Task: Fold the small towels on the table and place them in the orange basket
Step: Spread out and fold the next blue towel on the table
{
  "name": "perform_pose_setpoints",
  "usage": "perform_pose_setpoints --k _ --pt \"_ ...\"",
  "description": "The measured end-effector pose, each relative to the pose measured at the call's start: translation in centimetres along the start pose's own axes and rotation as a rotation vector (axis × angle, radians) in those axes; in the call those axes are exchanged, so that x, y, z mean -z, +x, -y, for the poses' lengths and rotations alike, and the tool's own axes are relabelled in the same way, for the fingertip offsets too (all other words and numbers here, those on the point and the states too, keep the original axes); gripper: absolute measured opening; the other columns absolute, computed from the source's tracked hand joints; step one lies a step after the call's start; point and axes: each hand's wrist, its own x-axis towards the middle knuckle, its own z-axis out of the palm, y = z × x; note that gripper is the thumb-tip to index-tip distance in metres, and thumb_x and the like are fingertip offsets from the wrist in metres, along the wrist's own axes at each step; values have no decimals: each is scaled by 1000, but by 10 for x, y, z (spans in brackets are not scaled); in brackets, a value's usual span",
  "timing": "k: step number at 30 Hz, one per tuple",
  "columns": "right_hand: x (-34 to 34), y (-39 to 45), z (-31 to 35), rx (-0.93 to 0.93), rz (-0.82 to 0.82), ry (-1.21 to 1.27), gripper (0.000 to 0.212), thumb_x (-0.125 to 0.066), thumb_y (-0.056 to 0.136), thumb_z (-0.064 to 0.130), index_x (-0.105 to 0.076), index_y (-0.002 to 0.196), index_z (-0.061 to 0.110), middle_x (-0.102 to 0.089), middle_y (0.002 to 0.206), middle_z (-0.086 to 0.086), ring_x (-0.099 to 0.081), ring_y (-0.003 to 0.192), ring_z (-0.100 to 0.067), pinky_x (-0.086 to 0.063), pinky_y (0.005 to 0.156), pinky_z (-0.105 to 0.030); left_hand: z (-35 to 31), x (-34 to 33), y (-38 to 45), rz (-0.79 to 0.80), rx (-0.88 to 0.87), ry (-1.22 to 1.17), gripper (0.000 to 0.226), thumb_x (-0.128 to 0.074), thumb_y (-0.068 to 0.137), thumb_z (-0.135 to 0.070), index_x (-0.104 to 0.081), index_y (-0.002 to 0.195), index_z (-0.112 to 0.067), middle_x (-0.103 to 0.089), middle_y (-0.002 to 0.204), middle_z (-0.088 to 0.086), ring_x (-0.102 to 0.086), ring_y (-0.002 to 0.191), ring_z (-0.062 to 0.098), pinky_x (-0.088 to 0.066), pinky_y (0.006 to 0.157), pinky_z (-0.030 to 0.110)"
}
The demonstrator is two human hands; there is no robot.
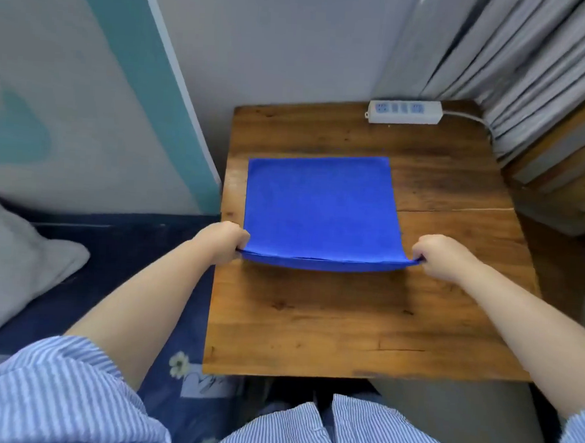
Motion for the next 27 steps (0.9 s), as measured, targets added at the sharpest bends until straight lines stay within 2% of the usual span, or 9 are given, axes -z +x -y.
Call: perform_pose_setpoints --k 3,7,9,11,14,20,22,24,27 --pt "-49 -18 8 30 108 -159 21 -45 86 3 -61 94 12 -44 92 -4 -55 105 -25 -36 67 -29 -11 -39 -8 116 -19 129 29 -47 90 -11 -32 65 -14 -30 66 -3 -39 77 21 -25 50 25" --pt "-85 -38 20 42 122 -179 15 -48 83 0 -60 89 7 -56 104 -13 -55 103 -26 -30 60 -30 -25 -80 -23 177 -73 252 13 -43 92 -5 -53 98 -11 -43 90 3 -43 82 21 -36 63 29" --pt "-95 -44 29 111 78 -241 15 -72 59 -4 -62 69 1 -60 79 -16 -61 77 -32 -21 43 -26 -29 -98 -29 188 -68 288 25 -43 91 0 -54 111 -10 -51 102 7 -51 94 23 -35 66 28" --pt "-110 -44 32 113 43 -207 42 -82 13 -8 -51 40 4 -50 46 -9 -53 41 -28 6 43 -16 -33 -113 -33 191 -62 310 29 -44 90 3 -52 114 -10 -53 114 7 -52 105 24 -34 67 27" --pt "-132 -47 35 150 -115 -226 49 -79 0 -9 -47 33 7 -44 38 -7 -47 32 -25 9 46 -16 -35 -129 -38 191 -54 324 30 -45 89 2 -52 116 -11 -53 117 7 -51 108 24 -34 68 27" --pt "-145 -54 44 104 14 -241 46 -84 5 -3 -54 38 8 -51 41 -7 -52 37 -25 -30 30 -21 -35 -144 -40 236 -102 327 32 -45 91 0 -49 121 -9 -50 123 8 -47 115 25 -40 77 29" --pt "-133 -54 56 59 97 -380 33 -87 38 8 -64 62 7 -64 65 -9 -63 61 -26 -47 49 -30 -35 -142 -39 304 -134 328 32 -45 91 -1 -48 122 -8 -48 123 9 -46 115 25 -42 83 30" --pt "-121 -46 63 -25 310 -396 21 -56 82 11 -61 102 12 -62 108 -5 -60 100 -22 -44 79 -29 -35 -134 -33 429 -148 324 27 -43 91 -1 -52 115 -9 -49 106 7 -49 97 21 -43 74 28" --pt "-98 -21 78 -94 506 -346 30 -38 90 7 -55 113 17 -56 121 1 -56 104 -17 -35 74 -24 -34 -114 -14 585 -112 350 24 -38 91 1 -44 71 -10 -31 68 -1 -30 56 13 -28 48 22"
